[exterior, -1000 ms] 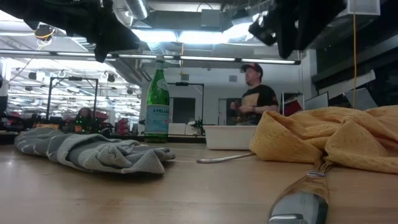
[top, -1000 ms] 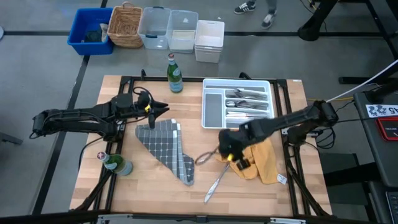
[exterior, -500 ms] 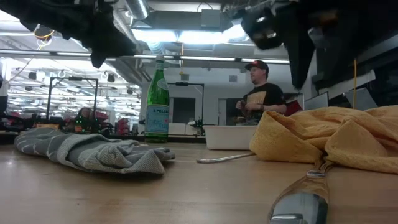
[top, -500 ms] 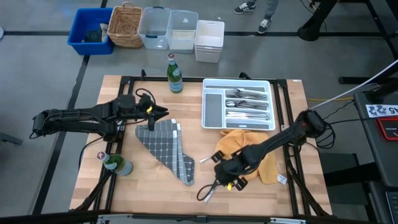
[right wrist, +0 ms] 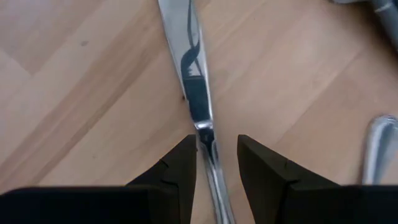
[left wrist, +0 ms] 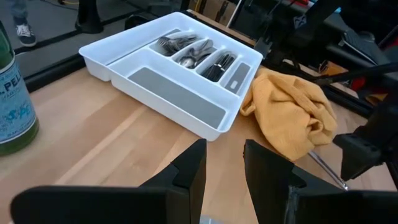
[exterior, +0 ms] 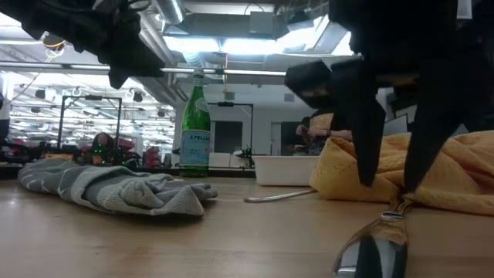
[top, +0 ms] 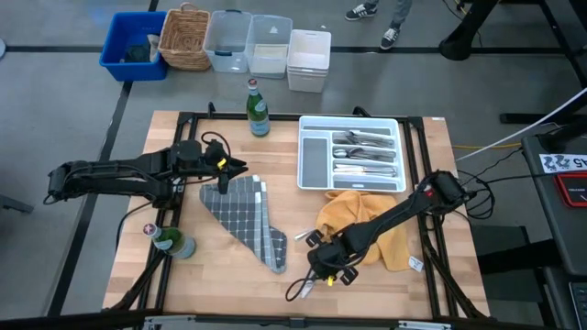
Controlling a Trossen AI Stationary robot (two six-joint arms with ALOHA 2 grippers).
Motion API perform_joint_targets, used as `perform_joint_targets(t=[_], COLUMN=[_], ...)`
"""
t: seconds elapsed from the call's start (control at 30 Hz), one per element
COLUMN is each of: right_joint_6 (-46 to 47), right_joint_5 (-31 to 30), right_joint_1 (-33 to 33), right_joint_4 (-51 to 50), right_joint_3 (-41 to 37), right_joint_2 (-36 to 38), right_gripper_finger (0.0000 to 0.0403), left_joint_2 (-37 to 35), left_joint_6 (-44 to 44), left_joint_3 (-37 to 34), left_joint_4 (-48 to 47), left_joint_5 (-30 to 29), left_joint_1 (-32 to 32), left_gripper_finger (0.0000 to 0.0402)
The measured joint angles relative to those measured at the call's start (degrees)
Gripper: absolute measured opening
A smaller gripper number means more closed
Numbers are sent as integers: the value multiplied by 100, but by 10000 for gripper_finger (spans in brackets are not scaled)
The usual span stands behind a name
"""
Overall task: Sort silverware
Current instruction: Put the silver knife into the cutlery tray
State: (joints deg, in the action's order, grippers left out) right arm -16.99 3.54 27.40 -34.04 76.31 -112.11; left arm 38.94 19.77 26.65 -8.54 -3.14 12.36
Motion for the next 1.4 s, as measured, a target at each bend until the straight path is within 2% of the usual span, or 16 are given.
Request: perform_joint_targets(t=[0.67, 0.77, 1.1, 1.4], right_joint_6=[16, 20, 136, 532], right_joint_5=[-35, -56, -102, -116], right_joint_1=[0, 0, 2, -1], right_joint_4=[-37, -26, -16, -88], right_joint_3=[20, 20, 17, 170], right_joint_2=[-372, -404, -416, -451], right_gripper_finger=[119, 108, 35, 49], left_joint_2=[0, 0, 0, 0], left_joint_6=[-22, -22, -46, -61], left_joint_3=[0, 0, 0, 0], left_joint_4=[-143, -210, -302, -299], left_joint_5=[0, 0, 0, 0], left_joint_1=[0, 0, 0, 0], left_gripper_finger=[95, 95, 95, 95])
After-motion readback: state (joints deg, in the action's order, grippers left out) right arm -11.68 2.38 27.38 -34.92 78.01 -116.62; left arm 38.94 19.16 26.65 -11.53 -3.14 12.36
